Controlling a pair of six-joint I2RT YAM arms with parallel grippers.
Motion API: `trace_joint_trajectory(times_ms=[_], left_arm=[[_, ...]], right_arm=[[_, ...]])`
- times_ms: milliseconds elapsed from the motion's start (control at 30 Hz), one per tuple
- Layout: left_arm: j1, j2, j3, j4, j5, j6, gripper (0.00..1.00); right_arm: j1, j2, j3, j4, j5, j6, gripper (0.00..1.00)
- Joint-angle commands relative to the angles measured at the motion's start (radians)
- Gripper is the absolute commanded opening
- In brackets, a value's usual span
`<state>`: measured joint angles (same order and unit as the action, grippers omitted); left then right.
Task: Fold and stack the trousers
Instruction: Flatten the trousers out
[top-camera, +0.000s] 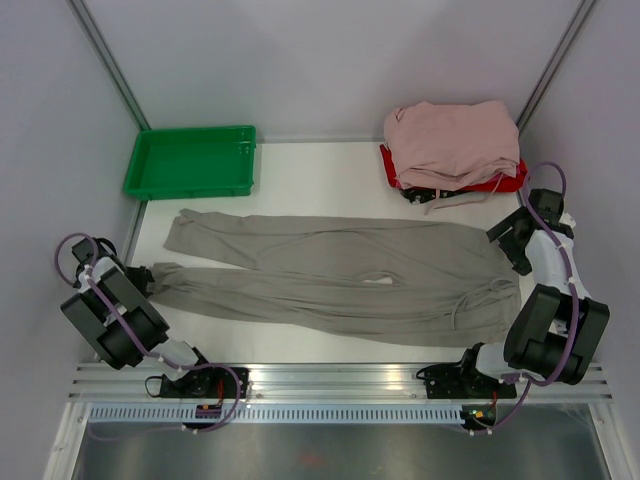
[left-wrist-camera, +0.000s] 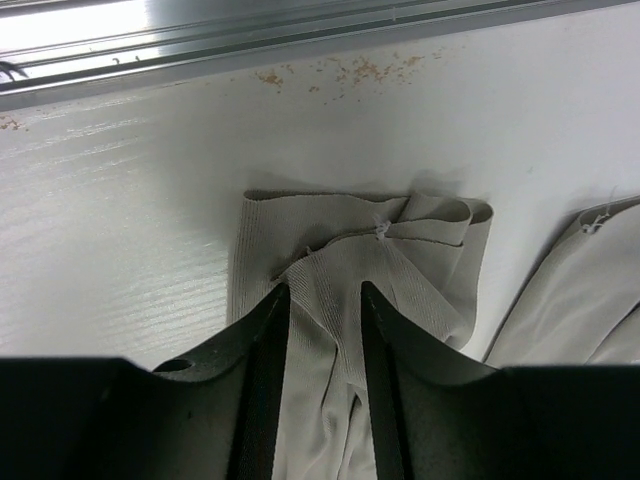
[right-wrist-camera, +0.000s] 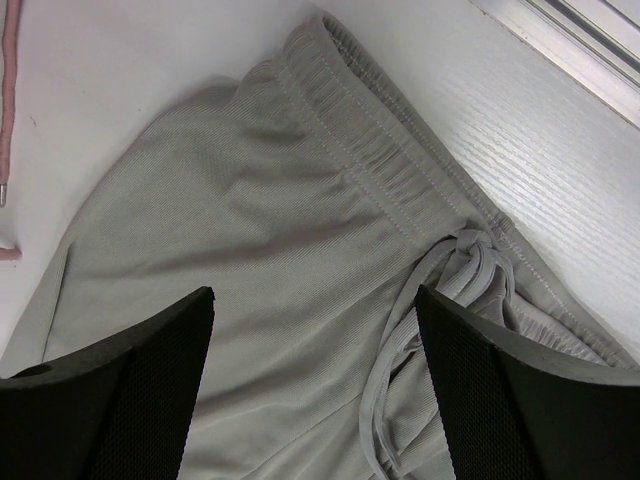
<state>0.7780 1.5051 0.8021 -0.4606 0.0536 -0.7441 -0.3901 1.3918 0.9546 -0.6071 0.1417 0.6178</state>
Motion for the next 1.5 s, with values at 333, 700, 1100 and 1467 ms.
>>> trace_joint_trajectory(times_ms=[333,700,1100,1467], left_arm=[[0.01,0.05,0.032,0.051,-0.005,-0.005,0.02],[0.012,-0.106,0.193,-0.105,-0.034,0.118,0.07],[0.009,-0.114,0.134,-0.079,0.015,0.138,0.1],[0.003,-0.117,0.085,-0.05,-0.02,0.127,0.59]], right_arm=[[0.007,0.015,0.024,0.047,-0.011,0.03,0.88],[0.008,0.019,-0.003,0.07,-0.013,0.028,0.88],[0.008,0.036,-0.004,0.09,-0.022,0.025,0.88],[0.008,0.056,0.012,0.083,-0.033,0.011,0.88]])
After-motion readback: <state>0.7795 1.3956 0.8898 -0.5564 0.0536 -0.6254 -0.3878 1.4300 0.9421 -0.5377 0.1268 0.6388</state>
